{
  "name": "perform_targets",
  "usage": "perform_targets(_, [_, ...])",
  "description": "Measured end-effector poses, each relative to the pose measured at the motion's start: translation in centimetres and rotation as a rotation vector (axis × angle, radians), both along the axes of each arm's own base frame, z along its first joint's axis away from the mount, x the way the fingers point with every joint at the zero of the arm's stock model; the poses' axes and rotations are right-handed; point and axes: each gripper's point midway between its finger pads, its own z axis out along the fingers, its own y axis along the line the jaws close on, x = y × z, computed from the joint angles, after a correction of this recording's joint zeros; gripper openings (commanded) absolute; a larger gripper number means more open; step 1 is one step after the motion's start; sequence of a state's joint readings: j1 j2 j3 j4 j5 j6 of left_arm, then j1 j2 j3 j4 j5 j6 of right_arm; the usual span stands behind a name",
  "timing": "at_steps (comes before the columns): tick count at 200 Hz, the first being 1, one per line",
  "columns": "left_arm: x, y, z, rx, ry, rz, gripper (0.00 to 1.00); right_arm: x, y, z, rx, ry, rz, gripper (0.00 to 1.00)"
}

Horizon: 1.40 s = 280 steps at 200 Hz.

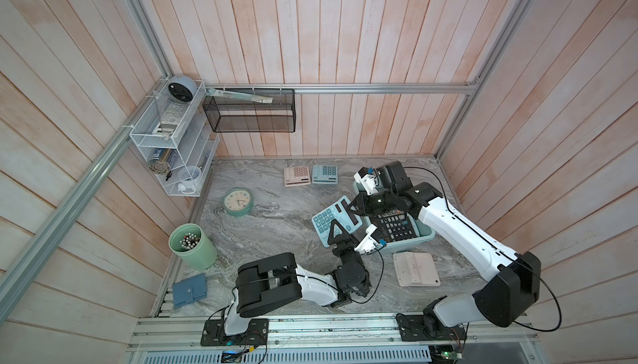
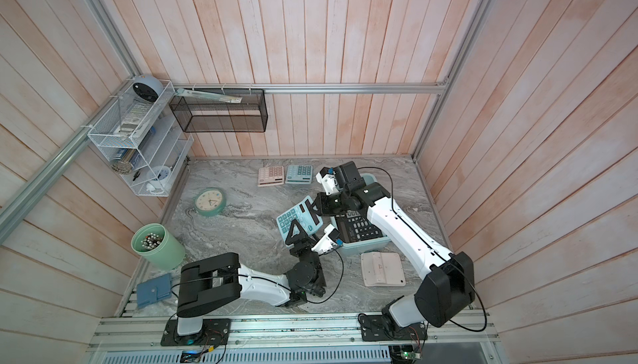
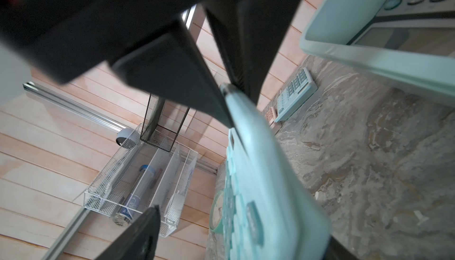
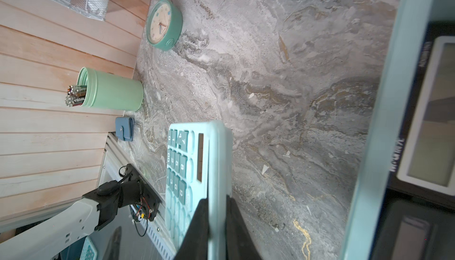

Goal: Put the calculator in the storage box
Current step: Place the calculator in the storage box.

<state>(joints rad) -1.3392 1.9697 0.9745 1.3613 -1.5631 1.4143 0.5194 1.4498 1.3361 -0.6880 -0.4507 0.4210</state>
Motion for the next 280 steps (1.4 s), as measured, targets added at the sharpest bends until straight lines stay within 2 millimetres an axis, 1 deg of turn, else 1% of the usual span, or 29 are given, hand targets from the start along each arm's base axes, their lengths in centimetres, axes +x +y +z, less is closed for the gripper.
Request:
perform_targets(7, [0.1,0.1,0.0,-0.009,-0.002,0.004,1.00,0.4,-0.6,0.1,-0.006,-0.009,-0.024,0.00])
perform_targets(23, [0.5,0.4,0.1,-0.029,-0.007,0.016,1.00,1.5,-2.3,0.8,-0.018,-0.041,-0.090,0.00])
perform_targets(46, [1.0,0.9,0.1,-0.044,-0.012,0.028,1.00,2.9,-5.5,2.0,-0.010,-0.083,-0.206,0.00])
perform_targets(68, [1.3,1.4,0.1,-0.050,-0.013,0.041,1.00,3.8,-8.5,3.1,-0.003,-0.123,-0.300,0.00])
perform_targets(91, [1.6,2.0,0.2,-0.060,-0.015,0.055,1.00,4.8,-11.7,3.9,-0.018,-0.158,-0.393,0.00])
perform_targets(120, [2.5,2.9,0.2,-0.066,-0.018,0.086,1.00,5.2,-15.2,3.8,-0.093,-0.182,-0.480,0.00])
perform_targets(141, [3.7,4.0,0.3,-0.068,-0.020,0.125,1.00,5.0,-16.9,3.3,-0.170,-0.190,-0.519,0.00])
perform_targets(177, [5.9,6.1,0.5,-0.069,-0.023,0.202,1.00,5.0,-18.8,2.4,-0.270,-0.190,-0.548,0.00])
perform_targets(199, [7.2,7.0,1.0,-0.073,-0.027,0.246,1.00,5.9,-19.5,1.9,-0.305,-0.180,-0.549,0.00])
perform_targets(249, [9.4,8.6,1.9,-0.073,-0.030,0.314,1.00,9.2,-19.2,0.8,-0.357,-0.164,-0.483,0.00])
perform_targets(280, [10.3,8.7,3.0,-0.088,-0.038,0.336,1.00,10.8,-19.0,0.0,-0.354,-0.150,-0.438,0.00])
